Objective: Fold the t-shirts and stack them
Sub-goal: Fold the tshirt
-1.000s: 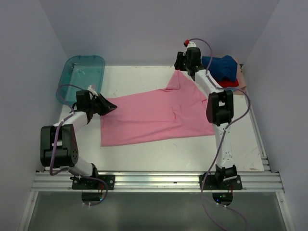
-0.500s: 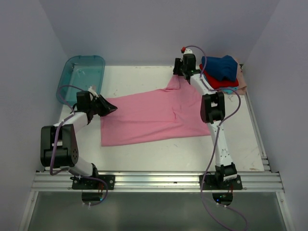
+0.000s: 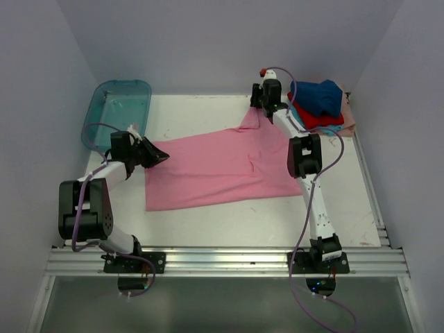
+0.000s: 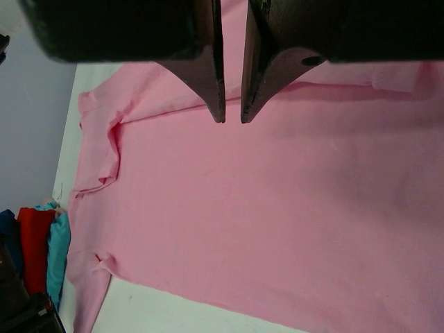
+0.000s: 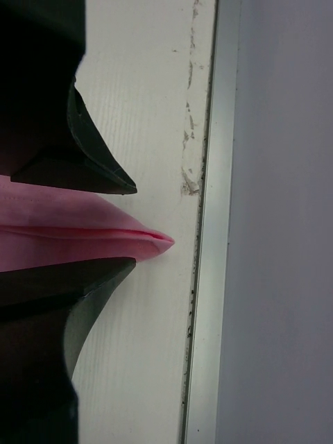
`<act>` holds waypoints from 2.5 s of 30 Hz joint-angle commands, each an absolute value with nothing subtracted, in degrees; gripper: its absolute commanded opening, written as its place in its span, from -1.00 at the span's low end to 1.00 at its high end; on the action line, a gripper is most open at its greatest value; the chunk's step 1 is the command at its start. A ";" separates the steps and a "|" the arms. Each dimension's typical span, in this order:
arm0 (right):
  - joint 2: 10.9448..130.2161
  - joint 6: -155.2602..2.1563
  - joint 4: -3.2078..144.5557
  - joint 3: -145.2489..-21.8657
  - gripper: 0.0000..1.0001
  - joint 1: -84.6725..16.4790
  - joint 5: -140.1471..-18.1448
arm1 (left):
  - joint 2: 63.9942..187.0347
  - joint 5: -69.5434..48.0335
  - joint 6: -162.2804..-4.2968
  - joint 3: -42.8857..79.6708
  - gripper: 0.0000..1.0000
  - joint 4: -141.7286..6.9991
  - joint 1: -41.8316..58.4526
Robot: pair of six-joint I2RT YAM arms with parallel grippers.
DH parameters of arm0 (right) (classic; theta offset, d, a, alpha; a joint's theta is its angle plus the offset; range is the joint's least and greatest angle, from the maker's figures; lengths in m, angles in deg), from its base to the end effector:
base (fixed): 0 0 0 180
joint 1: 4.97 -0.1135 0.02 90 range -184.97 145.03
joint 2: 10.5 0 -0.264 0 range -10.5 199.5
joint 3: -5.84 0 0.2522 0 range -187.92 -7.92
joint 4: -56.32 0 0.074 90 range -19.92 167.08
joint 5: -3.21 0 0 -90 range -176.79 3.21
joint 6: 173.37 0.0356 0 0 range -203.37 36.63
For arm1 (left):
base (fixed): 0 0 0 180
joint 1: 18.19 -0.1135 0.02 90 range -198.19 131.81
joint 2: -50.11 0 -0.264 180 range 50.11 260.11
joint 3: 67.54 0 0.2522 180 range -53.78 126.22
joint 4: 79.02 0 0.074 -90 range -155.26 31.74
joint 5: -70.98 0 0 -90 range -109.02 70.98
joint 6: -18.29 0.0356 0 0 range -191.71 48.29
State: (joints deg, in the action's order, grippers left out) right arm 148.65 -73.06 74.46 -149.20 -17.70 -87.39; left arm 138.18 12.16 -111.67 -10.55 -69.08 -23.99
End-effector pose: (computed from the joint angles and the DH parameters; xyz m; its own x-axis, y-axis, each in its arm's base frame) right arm 0.6046 0.1362 0.1479 -0.4011 0.0929 -0.9113 -0.1414 0.9767 0.1617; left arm 0.3062 0.0126 0.1786 -0.6946 -0.6229 -0.3601 -0.1878 0.6401 -0.7450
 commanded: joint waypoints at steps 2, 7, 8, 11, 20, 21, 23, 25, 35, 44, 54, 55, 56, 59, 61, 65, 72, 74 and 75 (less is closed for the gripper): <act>150.43 -73.00 71.48 -152.33 -0.14 -17.98 -88.46 | 139.31 12.54 -111.79 -10.18 -0.65 -72.12 -23.73; 150.34 -72.82 71.05 -151.89 -0.34 -17.89 -88.54 | 140.81 11.66 -111.79 -9.83 -0.65 -72.64 -23.73; 150.17 -72.91 70.87 -151.71 -0.38 -17.89 -88.46 | 141.07 11.05 -111.61 -9.74 -0.66 -72.47 -23.73; 149.55 -72.82 70.43 -150.31 -0.49 -17.98 -88.37 | 141.16 8.59 -110.83 -9.13 -0.66 -71.94 -23.73; 146.30 -73.26 67.79 -144.42 -0.68 -17.98 -88.11 | 138.61 -16.19 -108.10 -1.76 -0.58 -56.68 -23.90; 146.21 -73.26 67.79 -144.33 -0.70 -17.98 -87.93 | 139.48 -19.25 -108.01 -0.35 -0.54 -55.95 -23.81; 146.30 -73.09 67.62 -144.33 -0.79 -17.98 -87.67 | 141.07 -23.05 -108.27 0.97 -0.54 -54.81 -23.99; 146.47 -72.65 67.53 -144.59 -0.95 -17.98 -87.40 | 143.61 -22.80 -108.36 1.16 -0.54 -56.11 -24.95; 146.30 -72.47 67.27 -143.98 -1.00 -17.89 -87.05 | 155.40 -24.03 -108.10 5.46 -0.56 -59.80 -26.10; 145.59 -72.38 66.65 -142.66 -1.00 -17.71 -87.05 | 161.28 -22.89 -107.74 7.04 -0.56 -64.38 -27.59; 145.59 -72.47 66.74 -142.83 -1.00 -17.80 -87.05 | 163.49 -17.71 -107.57 8.80 -0.42 -67.37 -28.65; 145.68 -72.47 66.83 -142.92 -1.00 -17.71 -87.05 | 164.10 -16.31 -107.48 9.06 -0.41 -67.72 -28.65; 145.68 -72.47 66.83 -142.92 -1.00 -17.71 -87.05 | 164.54 -15.16 -107.57 9.76 -0.36 -68.16 -28.73; 145.77 -72.47 66.91 -142.92 -1.00 -17.80 -87.05 | 166.12 -13.13 -107.66 11.78 -0.33 -68.16 -28.91; 145.59 -72.47 66.83 -142.75 -1.00 -17.80 -87.05 | 167.44 -12.86 -107.31 13.19 -0.32 -67.11 -28.91; 145.51 -72.47 66.74 -142.57 -1.00 -17.71 -87.05 | 169.90 -11.99 -106.60 17.67 -0.32 -65.44 -28.91; 145.33 -72.47 66.48 -142.13 -1.00 -17.71 -87.05 | 173.67 -9.18 -105.63 22.33 -0.31 -62.71 -28.74; 145.24 -72.38 66.30 -141.87 -1.00 -17.71 -86.96 | 174.47 -7.86 -105.37 23.82 -0.31 -62.01 -28.74; 145.07 -72.38 66.21 -141.69 -1.00 -17.71 -86.96 | 175.17 -6.81 -105.37 24.27 -0.36 -61.84 -28.82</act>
